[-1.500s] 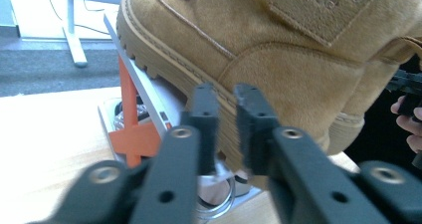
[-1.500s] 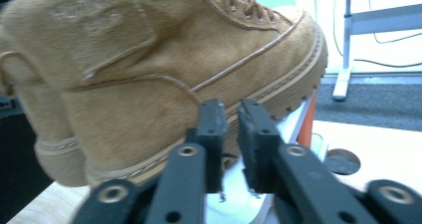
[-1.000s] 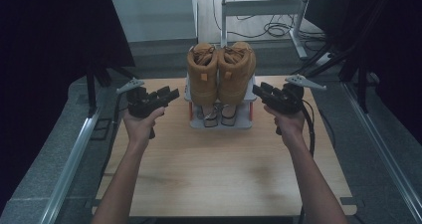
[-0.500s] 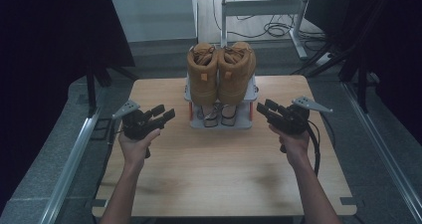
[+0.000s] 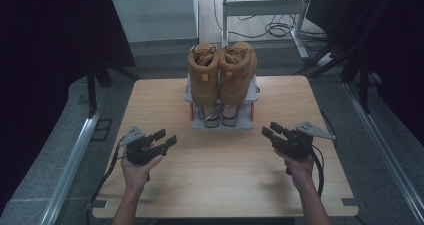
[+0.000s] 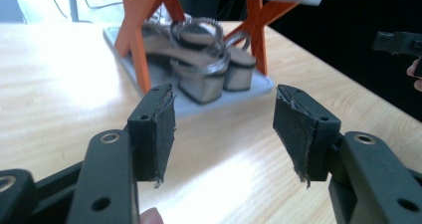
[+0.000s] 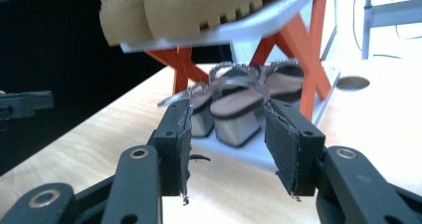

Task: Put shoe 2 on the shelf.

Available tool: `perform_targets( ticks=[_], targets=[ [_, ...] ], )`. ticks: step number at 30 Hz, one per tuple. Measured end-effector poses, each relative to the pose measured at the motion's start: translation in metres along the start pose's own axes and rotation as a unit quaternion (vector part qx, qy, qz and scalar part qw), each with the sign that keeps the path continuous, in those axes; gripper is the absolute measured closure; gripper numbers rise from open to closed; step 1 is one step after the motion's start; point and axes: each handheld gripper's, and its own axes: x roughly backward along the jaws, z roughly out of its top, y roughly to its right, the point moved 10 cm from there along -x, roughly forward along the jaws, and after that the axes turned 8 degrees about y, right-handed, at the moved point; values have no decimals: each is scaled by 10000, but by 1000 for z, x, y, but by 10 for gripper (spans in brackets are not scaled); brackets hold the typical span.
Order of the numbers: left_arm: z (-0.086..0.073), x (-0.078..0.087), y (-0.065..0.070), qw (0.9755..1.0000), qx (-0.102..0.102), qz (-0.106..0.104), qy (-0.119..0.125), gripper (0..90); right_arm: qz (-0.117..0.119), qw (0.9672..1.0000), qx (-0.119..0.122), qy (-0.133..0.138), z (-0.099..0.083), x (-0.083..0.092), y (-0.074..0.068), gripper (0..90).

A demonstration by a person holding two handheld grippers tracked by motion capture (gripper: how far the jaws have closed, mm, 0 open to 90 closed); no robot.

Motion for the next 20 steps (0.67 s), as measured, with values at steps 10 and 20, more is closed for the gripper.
perform_targets(
  ticks=[10, 20],
  targets=[
    [-28, -2, 1, 9995, -64, 26, -313, 408, -94, 9992, 126, -372, -40, 4, 3, 501],
    [-24, 2, 3, 9998, 39, -33, -207, 405, -77, 9994, 202, -281, -37, 7, 0, 471]
  ],
)
